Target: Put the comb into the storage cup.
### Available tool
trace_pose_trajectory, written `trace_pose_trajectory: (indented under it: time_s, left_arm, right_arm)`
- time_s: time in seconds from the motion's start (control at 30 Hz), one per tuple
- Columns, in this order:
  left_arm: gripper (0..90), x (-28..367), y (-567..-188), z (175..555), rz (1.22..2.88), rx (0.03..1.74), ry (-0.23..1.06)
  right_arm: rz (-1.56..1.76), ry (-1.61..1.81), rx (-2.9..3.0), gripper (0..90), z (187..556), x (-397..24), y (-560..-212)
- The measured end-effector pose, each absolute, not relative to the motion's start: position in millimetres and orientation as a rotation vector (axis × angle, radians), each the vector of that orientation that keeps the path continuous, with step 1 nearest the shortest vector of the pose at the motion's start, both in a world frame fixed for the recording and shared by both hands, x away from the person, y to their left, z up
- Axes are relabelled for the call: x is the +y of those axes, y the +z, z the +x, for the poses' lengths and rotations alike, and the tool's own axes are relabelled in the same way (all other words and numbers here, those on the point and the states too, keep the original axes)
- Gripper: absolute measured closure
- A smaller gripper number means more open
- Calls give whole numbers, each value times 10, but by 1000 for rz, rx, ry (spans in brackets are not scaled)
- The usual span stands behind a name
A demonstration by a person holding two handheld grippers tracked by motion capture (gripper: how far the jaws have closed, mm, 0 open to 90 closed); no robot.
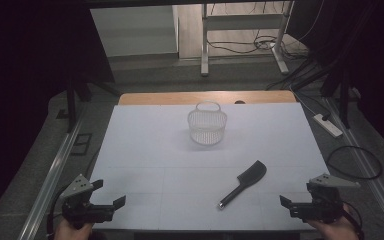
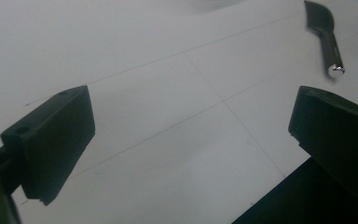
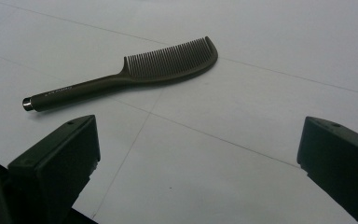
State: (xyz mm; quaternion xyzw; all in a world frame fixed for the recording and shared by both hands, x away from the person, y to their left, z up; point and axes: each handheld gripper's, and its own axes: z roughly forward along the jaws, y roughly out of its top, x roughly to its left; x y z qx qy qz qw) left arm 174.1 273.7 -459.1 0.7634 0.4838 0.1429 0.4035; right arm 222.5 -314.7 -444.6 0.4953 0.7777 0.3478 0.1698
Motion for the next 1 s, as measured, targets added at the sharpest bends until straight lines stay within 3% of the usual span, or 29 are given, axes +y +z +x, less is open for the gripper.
trace_pose_trajectory:
  time_s: [1.0]
  left_arm:
    - [10,2767,-4597,1736,1908,1232,346]
  right_arm:
    - [1293,1014,2295,0,2215,-3073,-4435]
